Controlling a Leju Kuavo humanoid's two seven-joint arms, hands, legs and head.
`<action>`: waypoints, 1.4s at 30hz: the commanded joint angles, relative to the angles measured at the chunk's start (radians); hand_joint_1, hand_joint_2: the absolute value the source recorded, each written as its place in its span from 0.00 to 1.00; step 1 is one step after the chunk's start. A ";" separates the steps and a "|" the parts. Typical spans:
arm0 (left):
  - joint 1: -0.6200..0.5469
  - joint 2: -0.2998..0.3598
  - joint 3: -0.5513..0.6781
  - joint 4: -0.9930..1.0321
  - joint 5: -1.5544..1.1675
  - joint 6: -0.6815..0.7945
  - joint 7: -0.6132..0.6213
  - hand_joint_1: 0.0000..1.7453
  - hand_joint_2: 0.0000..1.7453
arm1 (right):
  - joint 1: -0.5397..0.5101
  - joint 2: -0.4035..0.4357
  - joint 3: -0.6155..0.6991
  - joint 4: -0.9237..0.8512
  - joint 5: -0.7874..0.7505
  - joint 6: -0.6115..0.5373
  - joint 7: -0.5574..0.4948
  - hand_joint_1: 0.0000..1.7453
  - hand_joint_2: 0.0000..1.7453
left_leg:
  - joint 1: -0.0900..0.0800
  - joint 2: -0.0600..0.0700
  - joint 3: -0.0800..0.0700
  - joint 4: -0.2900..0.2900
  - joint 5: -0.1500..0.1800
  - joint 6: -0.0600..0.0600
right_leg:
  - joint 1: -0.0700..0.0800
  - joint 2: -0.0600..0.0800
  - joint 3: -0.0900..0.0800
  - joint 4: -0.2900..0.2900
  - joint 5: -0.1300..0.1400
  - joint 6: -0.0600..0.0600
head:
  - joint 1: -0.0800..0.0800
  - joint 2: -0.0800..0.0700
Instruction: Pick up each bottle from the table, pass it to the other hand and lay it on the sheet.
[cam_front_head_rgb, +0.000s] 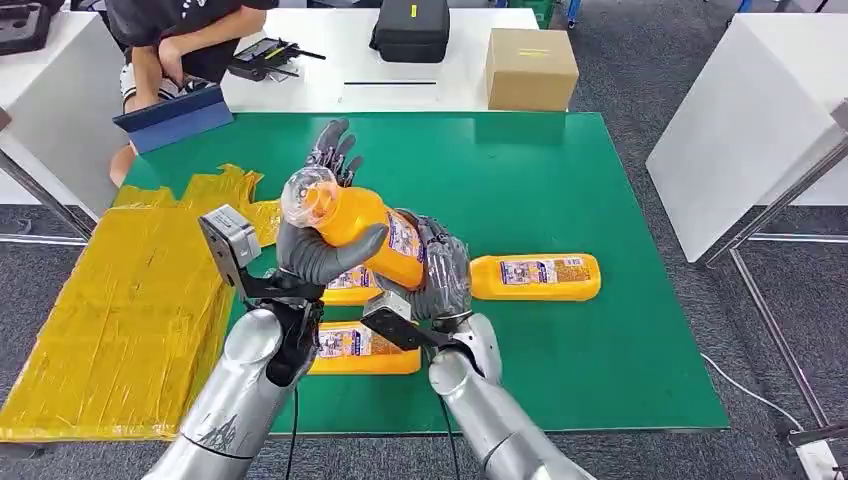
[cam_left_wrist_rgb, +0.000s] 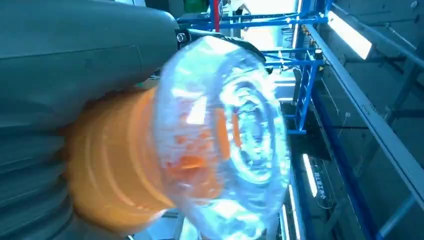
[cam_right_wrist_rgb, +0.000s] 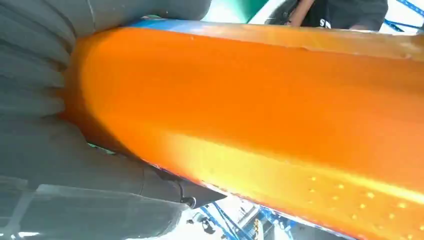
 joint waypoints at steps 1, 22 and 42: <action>-0.043 0.026 0.009 0.020 -0.005 0.016 0.000 0.00 1.00 | -0.064 -0.022 0.064 0.138 -0.170 0.003 -0.022 1.00 1.00 | 0.001 0.000 0.003 0.000 -0.001 -0.004 | 0.001 -0.001 0.004 0.000 -0.001 -0.001 | 0.000 0.000; -0.060 0.026 -0.013 0.076 0.010 0.015 0.021 0.00 1.00 | -0.158 -0.022 0.033 0.072 -0.224 0.003 -0.032 1.00 1.00 | 0.001 0.000 0.001 0.001 -0.001 -0.003 | 0.000 -0.001 0.002 0.001 -0.001 -0.001 | 0.000 0.000; -0.087 0.043 -0.061 0.126 -0.008 -0.009 0.045 0.00 1.00 | -0.161 -0.022 0.127 -0.002 -0.102 0.003 0.076 1.00 1.00 | 0.000 -0.001 0.001 0.000 0.000 -0.002 | 0.000 -0.001 0.001 0.000 -0.001 -0.001 | 0.000 0.000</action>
